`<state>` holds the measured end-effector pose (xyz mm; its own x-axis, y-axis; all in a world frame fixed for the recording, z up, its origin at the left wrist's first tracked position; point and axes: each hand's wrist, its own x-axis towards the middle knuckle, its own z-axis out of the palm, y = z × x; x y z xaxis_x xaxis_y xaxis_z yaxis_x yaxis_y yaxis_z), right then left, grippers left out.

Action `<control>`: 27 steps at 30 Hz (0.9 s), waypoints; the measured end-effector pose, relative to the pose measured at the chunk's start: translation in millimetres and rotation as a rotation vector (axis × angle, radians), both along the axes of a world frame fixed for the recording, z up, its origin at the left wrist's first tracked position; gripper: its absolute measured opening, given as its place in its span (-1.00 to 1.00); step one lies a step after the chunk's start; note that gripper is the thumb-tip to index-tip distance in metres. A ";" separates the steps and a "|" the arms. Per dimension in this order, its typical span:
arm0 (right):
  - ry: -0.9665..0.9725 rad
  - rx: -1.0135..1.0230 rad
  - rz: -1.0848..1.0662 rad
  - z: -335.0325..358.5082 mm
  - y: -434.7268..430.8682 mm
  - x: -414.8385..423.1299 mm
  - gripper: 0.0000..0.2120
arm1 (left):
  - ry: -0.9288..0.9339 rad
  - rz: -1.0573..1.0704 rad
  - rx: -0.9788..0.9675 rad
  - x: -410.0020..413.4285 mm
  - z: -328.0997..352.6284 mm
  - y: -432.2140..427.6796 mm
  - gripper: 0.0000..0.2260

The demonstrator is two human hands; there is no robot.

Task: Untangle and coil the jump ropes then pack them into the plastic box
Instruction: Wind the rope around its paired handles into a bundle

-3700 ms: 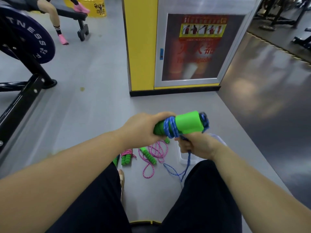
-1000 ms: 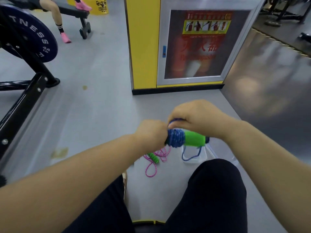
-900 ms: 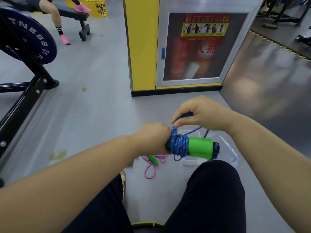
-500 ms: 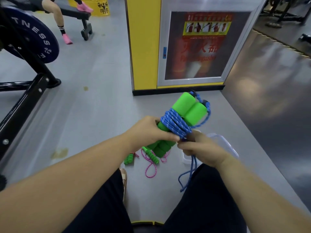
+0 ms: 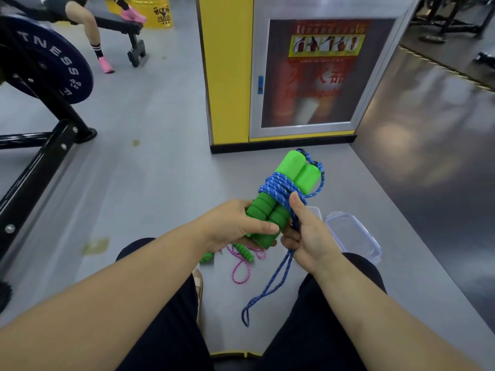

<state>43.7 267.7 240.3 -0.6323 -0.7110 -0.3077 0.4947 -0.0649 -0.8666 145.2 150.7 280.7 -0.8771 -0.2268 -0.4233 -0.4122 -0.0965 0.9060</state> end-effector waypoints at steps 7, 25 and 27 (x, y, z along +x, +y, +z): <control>0.067 0.102 0.137 1.9 5.0 -4.4 -0.66 | 0.000 0.072 0.024 -1.9 -2.9 -4.4 -0.84; 1.921 0.769 0.617 85.4 6.2 -35.5 -0.69 | -0.345 -0.505 -1.635 -20.9 0.1 -15.1 -0.71; 1.908 0.717 0.657 97.1 4.8 -45.7 -0.71 | -0.238 -0.589 -1.630 -22.5 3.0 -8.7 -0.69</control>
